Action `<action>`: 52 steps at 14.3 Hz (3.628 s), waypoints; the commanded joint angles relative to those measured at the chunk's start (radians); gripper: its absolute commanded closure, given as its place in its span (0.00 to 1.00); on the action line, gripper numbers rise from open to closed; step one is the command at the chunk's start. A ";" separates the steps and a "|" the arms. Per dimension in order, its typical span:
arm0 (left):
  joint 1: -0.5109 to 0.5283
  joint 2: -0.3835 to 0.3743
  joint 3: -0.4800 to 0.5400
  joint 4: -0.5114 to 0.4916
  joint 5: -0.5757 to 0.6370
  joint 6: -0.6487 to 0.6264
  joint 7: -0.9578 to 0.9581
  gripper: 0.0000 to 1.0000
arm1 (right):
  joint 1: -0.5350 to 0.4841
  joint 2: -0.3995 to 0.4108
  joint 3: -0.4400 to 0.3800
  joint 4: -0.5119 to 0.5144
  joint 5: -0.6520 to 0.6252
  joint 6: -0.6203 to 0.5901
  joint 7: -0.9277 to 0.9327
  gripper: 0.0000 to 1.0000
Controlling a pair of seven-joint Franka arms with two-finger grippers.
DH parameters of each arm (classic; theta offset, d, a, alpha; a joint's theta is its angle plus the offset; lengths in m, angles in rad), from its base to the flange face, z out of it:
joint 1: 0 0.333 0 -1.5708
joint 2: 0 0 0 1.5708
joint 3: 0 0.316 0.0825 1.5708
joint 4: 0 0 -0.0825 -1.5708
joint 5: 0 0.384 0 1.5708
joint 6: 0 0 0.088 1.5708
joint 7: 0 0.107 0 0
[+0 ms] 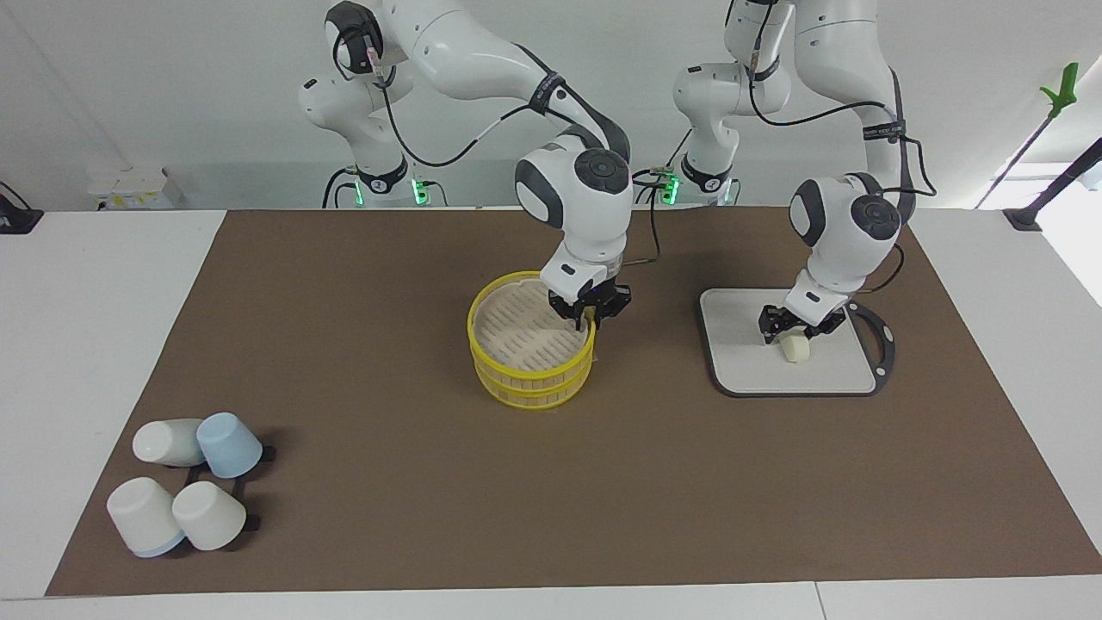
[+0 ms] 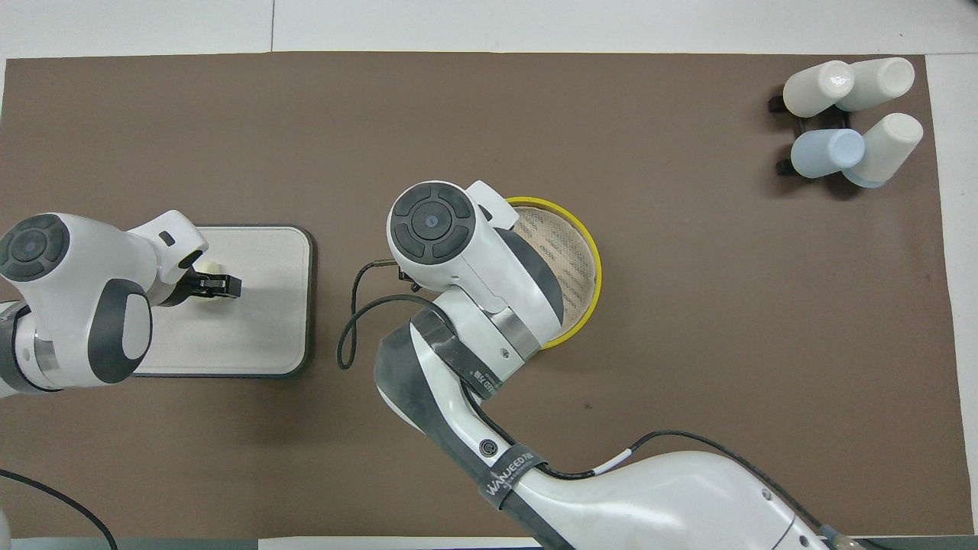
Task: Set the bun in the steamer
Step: 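Grasp the white bun with the left gripper while the right gripper grips the lid, then lift the lid off with the right gripper while the left gripper lifts the bun, then carry the bun with the left gripper and lower it into the steamer, then open the left gripper to release the bun and draw it back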
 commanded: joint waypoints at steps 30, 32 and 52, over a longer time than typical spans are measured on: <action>-0.740 0.239 -0.008 0.463 -0.040 -0.091 -0.681 0.75 | -0.501 -0.028 0.000 0.110 -0.070 -0.088 -0.516 1.00; -0.740 0.260 -0.008 0.460 -0.039 -0.076 -0.681 0.75 | -0.503 -0.028 -0.002 0.108 -0.036 -0.087 -0.516 1.00; -0.521 -0.012 -0.003 0.454 -0.051 -0.468 -0.677 0.00 | -0.402 -0.029 0.012 0.108 -0.027 -0.082 -0.324 1.00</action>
